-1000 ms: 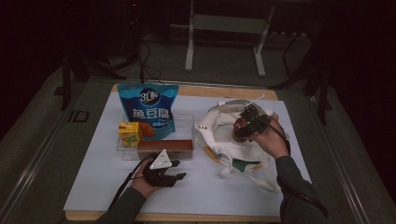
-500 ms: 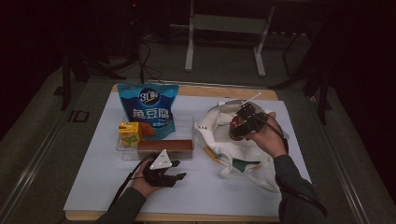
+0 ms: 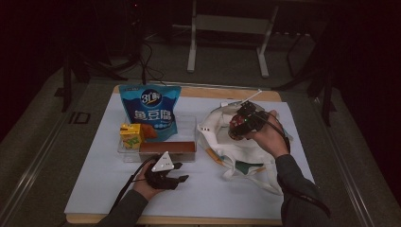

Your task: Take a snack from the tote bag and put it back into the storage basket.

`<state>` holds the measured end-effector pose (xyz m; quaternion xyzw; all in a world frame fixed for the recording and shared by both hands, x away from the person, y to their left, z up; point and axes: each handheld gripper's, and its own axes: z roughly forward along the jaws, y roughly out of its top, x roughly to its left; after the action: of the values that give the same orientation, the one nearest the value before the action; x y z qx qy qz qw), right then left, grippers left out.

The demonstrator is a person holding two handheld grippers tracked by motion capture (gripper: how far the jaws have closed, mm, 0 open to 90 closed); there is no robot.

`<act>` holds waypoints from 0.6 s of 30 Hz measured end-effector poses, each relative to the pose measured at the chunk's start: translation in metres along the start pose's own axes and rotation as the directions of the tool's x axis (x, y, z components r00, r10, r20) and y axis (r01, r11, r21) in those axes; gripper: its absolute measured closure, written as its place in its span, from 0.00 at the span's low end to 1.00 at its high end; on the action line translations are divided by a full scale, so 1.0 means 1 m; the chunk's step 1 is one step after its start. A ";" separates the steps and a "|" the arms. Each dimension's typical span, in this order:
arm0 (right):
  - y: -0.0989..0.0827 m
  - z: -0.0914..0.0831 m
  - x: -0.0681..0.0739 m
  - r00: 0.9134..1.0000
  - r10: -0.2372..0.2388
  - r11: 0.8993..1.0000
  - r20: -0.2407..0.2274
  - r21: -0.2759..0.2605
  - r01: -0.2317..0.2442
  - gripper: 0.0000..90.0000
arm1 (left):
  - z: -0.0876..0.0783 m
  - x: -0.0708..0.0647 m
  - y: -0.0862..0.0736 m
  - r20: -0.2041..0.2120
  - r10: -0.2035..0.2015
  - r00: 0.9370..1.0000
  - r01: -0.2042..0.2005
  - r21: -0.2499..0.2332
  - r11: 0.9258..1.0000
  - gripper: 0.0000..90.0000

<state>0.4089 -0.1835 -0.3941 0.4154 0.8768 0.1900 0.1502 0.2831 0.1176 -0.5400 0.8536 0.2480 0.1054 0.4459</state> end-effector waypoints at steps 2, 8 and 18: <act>0.002 -0.001 0.002 1.000 -0.003 1.000 -0.002 -0.003 0.003 0.29 | 0.000 0.000 0.000 0.000 0.000 1.000 0.000 0.000 1.000 0.51; 0.007 -0.004 0.007 1.000 -0.017 1.000 -0.010 -0.011 0.017 0.29 | 0.000 0.000 0.000 0.000 0.000 1.000 0.000 0.000 1.000 0.51; 0.013 -0.005 0.014 0.999 -0.028 1.000 -0.020 -0.013 0.028 0.29 | 0.000 0.000 0.000 0.001 0.000 1.000 0.000 0.000 1.000 0.51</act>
<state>0.4067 -0.1656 -0.3848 0.4000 0.8828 0.1979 0.1466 0.2832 0.1176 -0.5400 0.8537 0.2477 0.1048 0.4459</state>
